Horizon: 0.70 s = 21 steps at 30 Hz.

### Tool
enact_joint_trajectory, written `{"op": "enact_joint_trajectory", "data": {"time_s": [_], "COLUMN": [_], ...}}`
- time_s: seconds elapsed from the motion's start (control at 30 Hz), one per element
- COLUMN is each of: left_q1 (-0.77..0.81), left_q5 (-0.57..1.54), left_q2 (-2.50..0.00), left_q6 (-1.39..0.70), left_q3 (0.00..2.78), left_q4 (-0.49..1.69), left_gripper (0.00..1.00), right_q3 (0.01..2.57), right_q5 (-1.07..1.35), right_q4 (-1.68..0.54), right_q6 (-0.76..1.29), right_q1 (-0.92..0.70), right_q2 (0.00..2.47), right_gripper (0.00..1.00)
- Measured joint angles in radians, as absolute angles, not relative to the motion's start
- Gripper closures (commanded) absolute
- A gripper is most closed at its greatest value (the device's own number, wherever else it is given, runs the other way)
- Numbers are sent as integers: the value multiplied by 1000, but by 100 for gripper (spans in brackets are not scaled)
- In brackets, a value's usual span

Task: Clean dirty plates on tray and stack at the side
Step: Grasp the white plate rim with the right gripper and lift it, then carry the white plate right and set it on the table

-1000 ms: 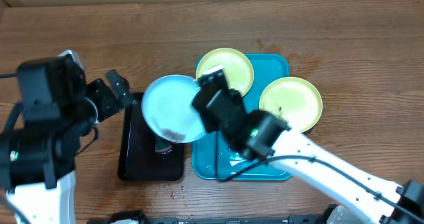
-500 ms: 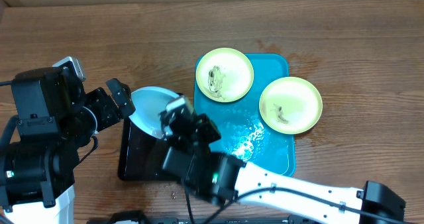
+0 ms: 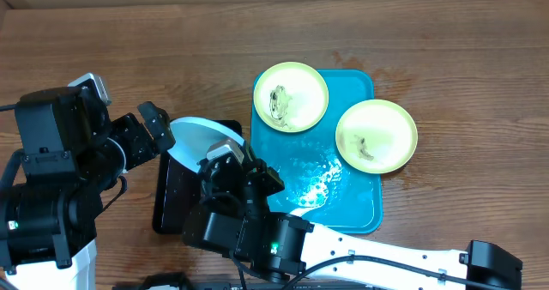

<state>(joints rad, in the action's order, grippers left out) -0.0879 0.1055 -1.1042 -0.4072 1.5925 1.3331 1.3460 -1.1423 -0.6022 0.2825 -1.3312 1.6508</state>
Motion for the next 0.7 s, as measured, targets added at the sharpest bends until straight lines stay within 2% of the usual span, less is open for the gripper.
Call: {"op": "enact_joint_trajectory", "data": {"time_s": [0.7], "left_q1": [-88], "left_q5": [105], "left_q2": [-1104], "left_q6": [-408], "left_q3": [1592], "left_q4": [1333], "left_gripper": [0], "right_q3": [1346], "right_q5": [-1207], "right_q4": [-559], "right_q6": [241], "right_q1": [-1332], "right_q2": [1651], "right_gripper": [96]}}
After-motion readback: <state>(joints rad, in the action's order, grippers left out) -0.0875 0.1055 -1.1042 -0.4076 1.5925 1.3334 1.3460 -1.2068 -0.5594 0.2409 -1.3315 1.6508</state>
